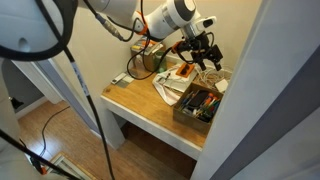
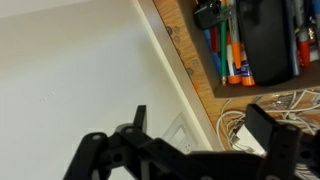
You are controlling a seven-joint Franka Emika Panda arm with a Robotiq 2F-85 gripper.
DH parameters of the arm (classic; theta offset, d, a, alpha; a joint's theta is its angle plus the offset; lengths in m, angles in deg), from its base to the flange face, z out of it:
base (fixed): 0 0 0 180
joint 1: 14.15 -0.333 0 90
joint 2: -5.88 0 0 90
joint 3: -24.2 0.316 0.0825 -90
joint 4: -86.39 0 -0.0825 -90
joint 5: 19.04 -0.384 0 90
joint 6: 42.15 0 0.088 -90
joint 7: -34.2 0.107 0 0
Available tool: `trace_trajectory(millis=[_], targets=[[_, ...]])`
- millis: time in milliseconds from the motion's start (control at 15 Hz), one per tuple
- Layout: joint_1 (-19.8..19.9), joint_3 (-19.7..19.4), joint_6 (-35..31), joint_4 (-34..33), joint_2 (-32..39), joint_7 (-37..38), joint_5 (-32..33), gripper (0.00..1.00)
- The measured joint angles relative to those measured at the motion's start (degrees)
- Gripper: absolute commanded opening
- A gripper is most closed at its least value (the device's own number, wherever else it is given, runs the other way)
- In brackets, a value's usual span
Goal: Flip the light switch on the right side of the wall
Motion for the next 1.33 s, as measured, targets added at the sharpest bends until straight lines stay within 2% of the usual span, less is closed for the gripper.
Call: trace_trajectory(millis=[733, 1000, 1067, 1133, 1333], targets=[[-0.2, -0.1, 0.0, 0.0, -0.2, 0.0, 0.0, 1.00], [-0.2, -0.9, -2.6, -2.4, 2.4, 0.5, -0.3, 1.00], [-0.2, -1.2, -3.3, -3.8, 3.8, 1.0, -0.3, 0.75], [-0.2, -1.6, -3.9, -5.4, 5.5, 1.7, -0.3, 0.74], [-0.2, -3.3, -4.1, -11.1, 11.6, 4.4, -0.3, 0.52]])
